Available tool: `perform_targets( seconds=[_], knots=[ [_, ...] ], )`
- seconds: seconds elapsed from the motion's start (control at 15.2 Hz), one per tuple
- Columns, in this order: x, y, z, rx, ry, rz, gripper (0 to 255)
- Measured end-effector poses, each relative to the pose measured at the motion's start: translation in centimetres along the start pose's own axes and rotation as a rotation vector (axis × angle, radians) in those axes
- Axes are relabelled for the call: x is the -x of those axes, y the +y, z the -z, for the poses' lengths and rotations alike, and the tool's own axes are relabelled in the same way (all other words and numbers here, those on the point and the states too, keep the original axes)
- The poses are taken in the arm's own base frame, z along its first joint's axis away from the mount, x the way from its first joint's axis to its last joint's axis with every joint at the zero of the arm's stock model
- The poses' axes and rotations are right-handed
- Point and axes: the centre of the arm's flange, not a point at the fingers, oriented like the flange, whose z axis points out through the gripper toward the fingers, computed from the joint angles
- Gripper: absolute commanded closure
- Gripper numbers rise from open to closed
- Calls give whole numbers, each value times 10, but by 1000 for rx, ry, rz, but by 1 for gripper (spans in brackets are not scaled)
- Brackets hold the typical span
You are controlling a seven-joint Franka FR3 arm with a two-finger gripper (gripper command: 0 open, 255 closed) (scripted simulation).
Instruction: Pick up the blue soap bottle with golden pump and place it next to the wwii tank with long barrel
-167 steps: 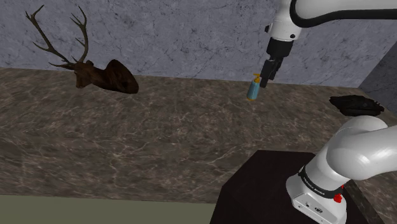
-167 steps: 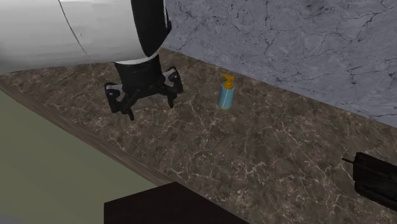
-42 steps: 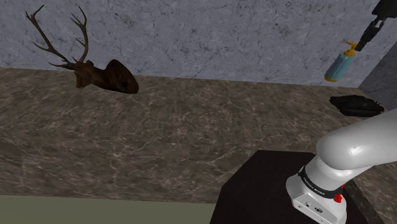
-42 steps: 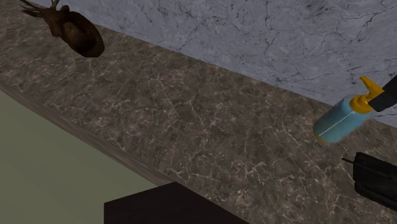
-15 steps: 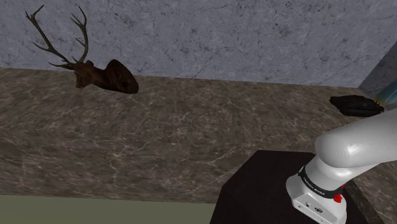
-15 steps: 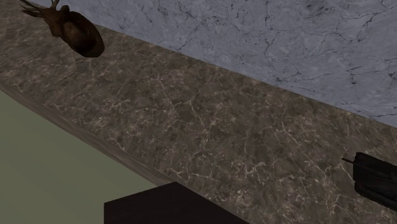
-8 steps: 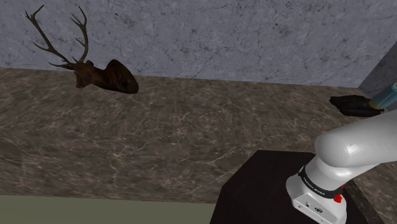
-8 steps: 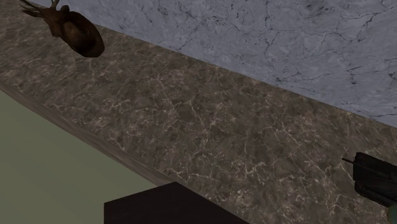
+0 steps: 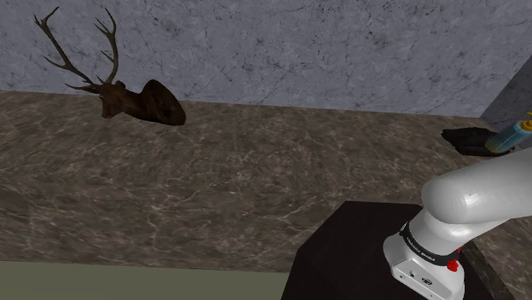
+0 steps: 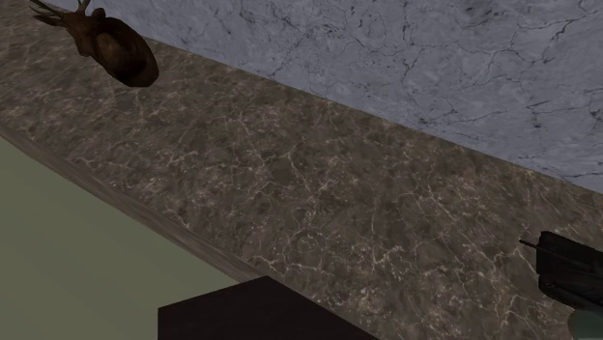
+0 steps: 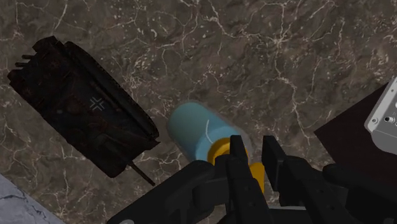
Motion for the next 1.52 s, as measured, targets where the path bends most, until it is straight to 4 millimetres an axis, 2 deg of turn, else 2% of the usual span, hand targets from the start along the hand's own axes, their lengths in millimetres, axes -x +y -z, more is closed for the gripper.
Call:
perform_targets(
  seconds=[1.32,1.52],
  knots=[
    [5,8,-105,0,0,0,255],
    [4,8,-111,0,0,0,255]
  ],
)
